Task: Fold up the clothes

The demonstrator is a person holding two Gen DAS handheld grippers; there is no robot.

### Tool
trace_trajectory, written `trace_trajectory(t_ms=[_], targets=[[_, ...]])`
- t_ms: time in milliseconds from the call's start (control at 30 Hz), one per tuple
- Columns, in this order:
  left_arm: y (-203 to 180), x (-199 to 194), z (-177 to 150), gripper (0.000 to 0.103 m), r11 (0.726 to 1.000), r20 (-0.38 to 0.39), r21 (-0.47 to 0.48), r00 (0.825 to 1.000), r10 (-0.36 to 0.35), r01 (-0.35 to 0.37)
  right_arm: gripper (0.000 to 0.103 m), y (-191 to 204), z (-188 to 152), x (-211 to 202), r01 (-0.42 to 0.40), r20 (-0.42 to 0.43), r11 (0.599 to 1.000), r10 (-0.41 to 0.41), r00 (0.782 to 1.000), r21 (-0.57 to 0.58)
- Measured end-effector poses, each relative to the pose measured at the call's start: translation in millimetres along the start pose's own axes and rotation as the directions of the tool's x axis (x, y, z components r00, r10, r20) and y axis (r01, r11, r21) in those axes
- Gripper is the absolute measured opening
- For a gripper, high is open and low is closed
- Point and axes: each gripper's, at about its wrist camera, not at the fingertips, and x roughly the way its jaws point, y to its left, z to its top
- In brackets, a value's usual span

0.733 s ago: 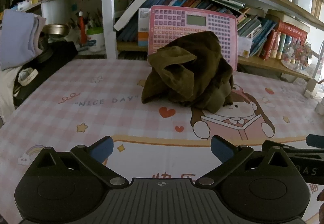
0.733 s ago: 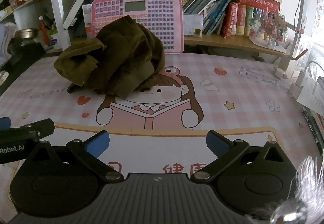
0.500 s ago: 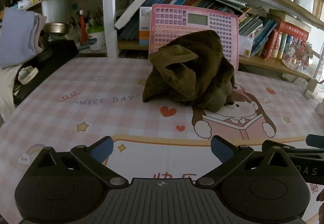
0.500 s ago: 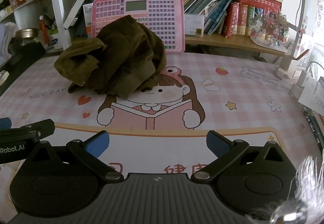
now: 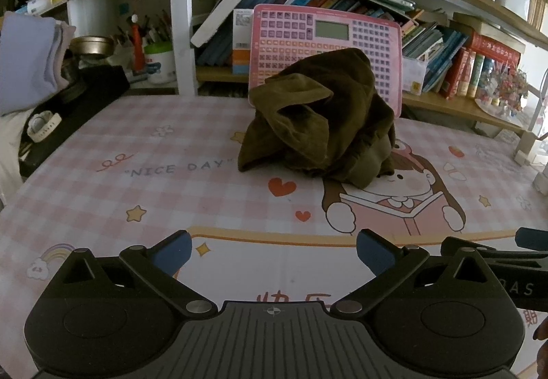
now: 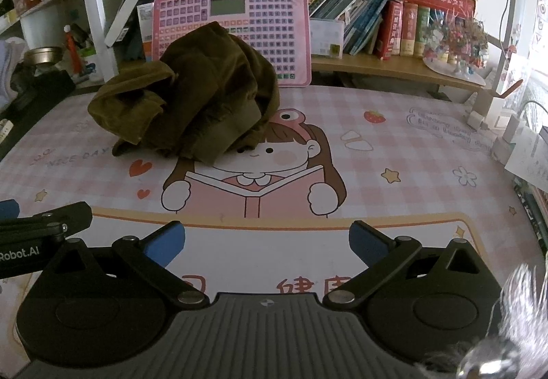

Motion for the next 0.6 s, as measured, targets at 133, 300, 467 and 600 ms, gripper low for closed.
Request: trace_trajectory(t_ms=[133, 300, 467, 600], targets=[[0.0, 0.0, -1.5, 0.103, 1.000, -0.002, -0.001, 1.000, 0.001, -0.001, 0.103, -0.4, -0.1, 0.5, -0.001, -0.002, 1.000, 0.001, 1.000, 0.000], [0.1, -0.1, -0.5, 0.103, 1.000, -0.006, 0.001, 1.000, -0.001, 0.001, 0.103, -1.2, -1.0, 1.2, -0.002, -0.004, 1.000, 0.002, 1.000, 0.001], [1.0, 0.3, -0.3, 0.103, 1.000, -0.008, 0.002, 1.000, -0.001, 0.001, 0.103, -0.7, -1.7, 1.7, -0.002, -0.006, 1.000, 0.002, 1.000, 0.002], [1.3, 0.0, -0.8, 0.103, 1.000, -0.008, 0.002, 1.000, -0.002, 0.002, 0.103, -0.5, -1.4, 1.6, -0.001, -0.006, 1.000, 0.001, 1.000, 0.002]])
